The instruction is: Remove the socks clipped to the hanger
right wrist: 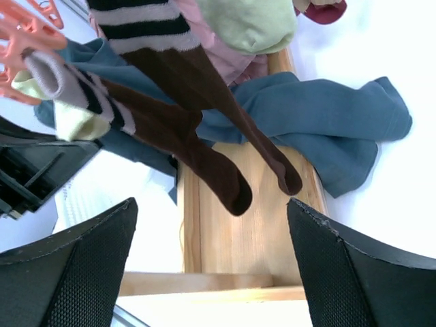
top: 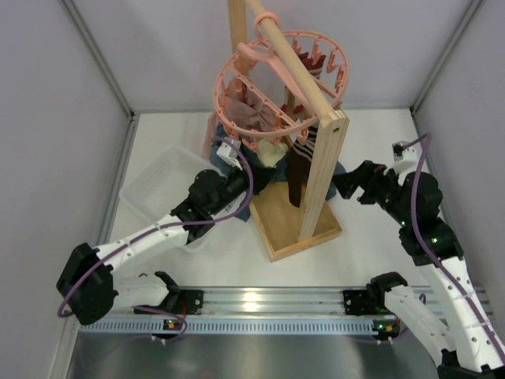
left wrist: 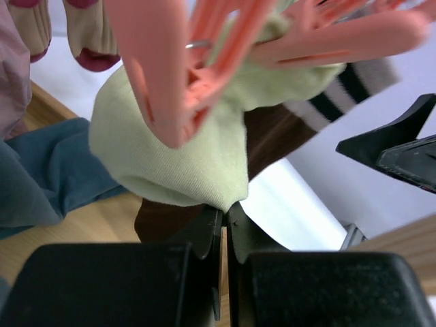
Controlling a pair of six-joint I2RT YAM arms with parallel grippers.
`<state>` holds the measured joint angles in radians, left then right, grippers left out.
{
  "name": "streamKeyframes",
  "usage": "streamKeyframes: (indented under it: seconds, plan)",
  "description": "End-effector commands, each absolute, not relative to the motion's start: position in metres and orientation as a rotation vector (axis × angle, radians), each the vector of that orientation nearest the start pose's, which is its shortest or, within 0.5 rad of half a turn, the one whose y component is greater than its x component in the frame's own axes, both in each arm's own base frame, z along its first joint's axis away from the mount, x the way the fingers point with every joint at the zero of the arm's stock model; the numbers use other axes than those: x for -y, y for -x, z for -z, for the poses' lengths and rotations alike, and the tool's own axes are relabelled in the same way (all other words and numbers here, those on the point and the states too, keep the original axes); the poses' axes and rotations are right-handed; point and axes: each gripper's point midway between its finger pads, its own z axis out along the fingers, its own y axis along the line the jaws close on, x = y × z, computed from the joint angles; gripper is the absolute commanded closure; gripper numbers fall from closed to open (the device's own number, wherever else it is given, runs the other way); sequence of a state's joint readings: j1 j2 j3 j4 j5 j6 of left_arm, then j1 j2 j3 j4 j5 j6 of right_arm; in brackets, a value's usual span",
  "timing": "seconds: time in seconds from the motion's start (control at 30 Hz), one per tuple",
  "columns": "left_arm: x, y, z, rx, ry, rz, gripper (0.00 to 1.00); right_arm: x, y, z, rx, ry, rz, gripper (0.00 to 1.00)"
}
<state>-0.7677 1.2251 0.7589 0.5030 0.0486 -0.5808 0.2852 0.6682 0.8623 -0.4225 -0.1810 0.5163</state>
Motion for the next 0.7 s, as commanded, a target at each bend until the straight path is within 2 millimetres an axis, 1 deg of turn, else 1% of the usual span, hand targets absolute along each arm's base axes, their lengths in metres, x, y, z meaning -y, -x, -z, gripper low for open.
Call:
streamKeyframes:
  seconds: [0.0,0.03,0.07,0.1,0.13,0.17,0.23,0.27,0.33,0.37,0.4,0.43,0.47,0.5,0.57,0.6,0.67]
  plan:
    - [0.303,-0.266,-0.313,-1.501,-0.178,1.163,1.0,-0.123,-0.227,-0.3,-1.854,-0.038,-0.718,0.15]
    - [0.3,-0.263,-0.314,-1.498,-0.171,1.169,1.0,-0.123,-0.223,-0.301,-1.856,-0.03,-0.722,0.15]
    - [0.295,-0.258,-0.321,-1.472,-0.169,1.177,1.0,-0.122,-0.216,-0.3,-1.867,-0.021,-0.719,0.16]
    - [0.293,-0.254,-0.318,-1.476,-0.169,1.182,1.0,-0.123,-0.211,-0.305,-1.861,-0.004,-0.733,0.19]
    - [0.291,-0.251,-0.317,-1.477,-0.165,1.192,1.0,-0.122,-0.206,-0.306,-1.866,0.002,-0.736,0.2]
    - [0.287,-0.245,-0.323,-1.462,-0.167,1.209,1.0,-0.124,-0.201,-0.309,-1.866,0.02,-0.754,0.21]
    - [0.286,-0.239,-0.321,-1.467,-0.169,1.23,1.0,-0.126,-0.192,-0.318,-1.852,0.042,-0.775,0.23]
    - [0.285,-0.235,-0.323,-1.464,-0.179,1.243,1.0,-0.126,-0.187,-0.318,-1.864,0.048,-0.782,0.23]
    - [0.285,-0.233,-0.32,-1.482,-0.181,1.247,1.0,-0.128,-0.177,-0.328,-1.842,0.07,-0.81,0.23]
    - [0.284,-0.231,-0.322,-1.481,-0.184,1.252,1.0,-0.129,-0.174,-0.331,-1.84,0.079,-0.826,0.23]
    - [0.284,-0.231,-0.318,-1.494,-0.185,1.248,1.0,-0.135,-0.166,-0.338,-1.824,0.119,-0.868,0.24]
    - [0.284,-0.23,-0.318,-1.498,-0.185,1.251,1.0,-0.139,-0.161,-0.343,-1.814,0.145,-0.9,0.25]
    - [0.283,-0.229,-0.319,-1.497,-0.183,1.254,1.0,-0.147,-0.152,-0.349,-1.808,0.193,-0.958,0.27]
    - [0.283,-0.228,-0.319,-1.501,-0.182,1.254,1.0,-0.148,-0.147,-0.358,-1.785,0.209,-0.979,0.28]
    - [0.283,-0.228,-0.318,-1.514,-0.179,1.257,1.0,-0.147,-0.14,-0.369,-1.768,0.211,-0.988,0.28]
    - [0.284,-0.227,-0.317,-1.521,-0.179,1.261,1.0,-0.145,-0.133,-0.379,-1.752,0.216,-0.99,0.29]
    - [0.284,-0.227,-0.318,-1.528,-0.181,1.265,1.0,-0.144,-0.126,-0.389,-1.733,0.22,-0.997,0.29]
